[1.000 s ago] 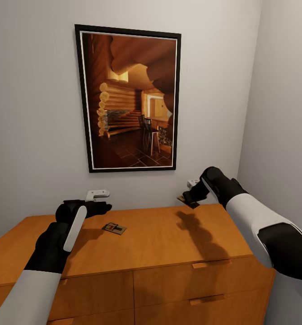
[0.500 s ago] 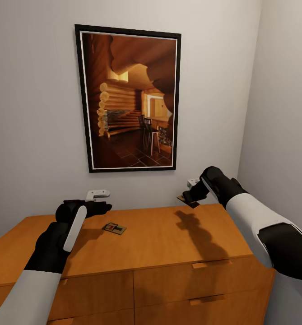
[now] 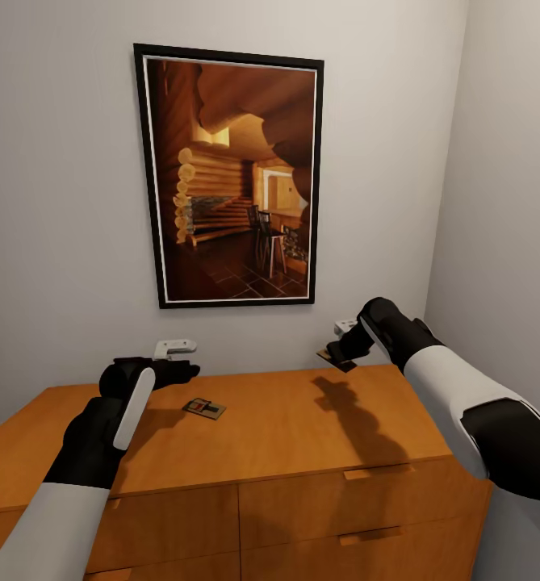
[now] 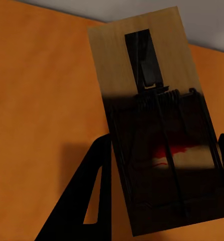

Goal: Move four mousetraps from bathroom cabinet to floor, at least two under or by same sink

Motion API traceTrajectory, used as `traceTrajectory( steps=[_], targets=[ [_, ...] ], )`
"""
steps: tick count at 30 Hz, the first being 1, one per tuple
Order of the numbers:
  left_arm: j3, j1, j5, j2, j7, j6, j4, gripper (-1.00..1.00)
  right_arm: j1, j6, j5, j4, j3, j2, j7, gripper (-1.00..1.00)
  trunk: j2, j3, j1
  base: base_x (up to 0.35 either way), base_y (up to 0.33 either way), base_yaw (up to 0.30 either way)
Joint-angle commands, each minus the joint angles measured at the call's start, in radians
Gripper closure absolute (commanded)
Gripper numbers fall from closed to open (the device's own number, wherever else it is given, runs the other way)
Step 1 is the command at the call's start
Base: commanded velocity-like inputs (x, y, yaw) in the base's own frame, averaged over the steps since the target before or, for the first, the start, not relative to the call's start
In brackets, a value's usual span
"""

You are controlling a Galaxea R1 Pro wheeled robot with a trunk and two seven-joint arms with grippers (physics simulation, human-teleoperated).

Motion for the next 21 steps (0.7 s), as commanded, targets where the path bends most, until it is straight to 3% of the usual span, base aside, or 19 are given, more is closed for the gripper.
traceTrajectory(
  steps=[1,11,21],
  targets=[
    [-0.002,-0.001,0.011,0.001,0.01,0.003,0.001,-1.0,-0.001,0.002,0.01,0.0,0.004,-0.001,0.011,1.0,-0.001,-0.001,0.0,0.0,0.0,0.0],
    [0.011,-0.001,0.013,0.0,0.012,0.003,0.084,-1.0,-0.001,0.002,0.009,0.006,0.003,-0.001,0.007,1.0,-0.001,-0.001,0.0,0.0,0.0,0.0],
    [0.011,-0.001,0.016,0.001,0.012,0.003,0.102,-1.0,-0.001,0.002,0.009,0.008,0.003,-0.001,0.007,1.0,-0.001,-0.001,0.0,0.0,0.0,0.0]
  ],
)
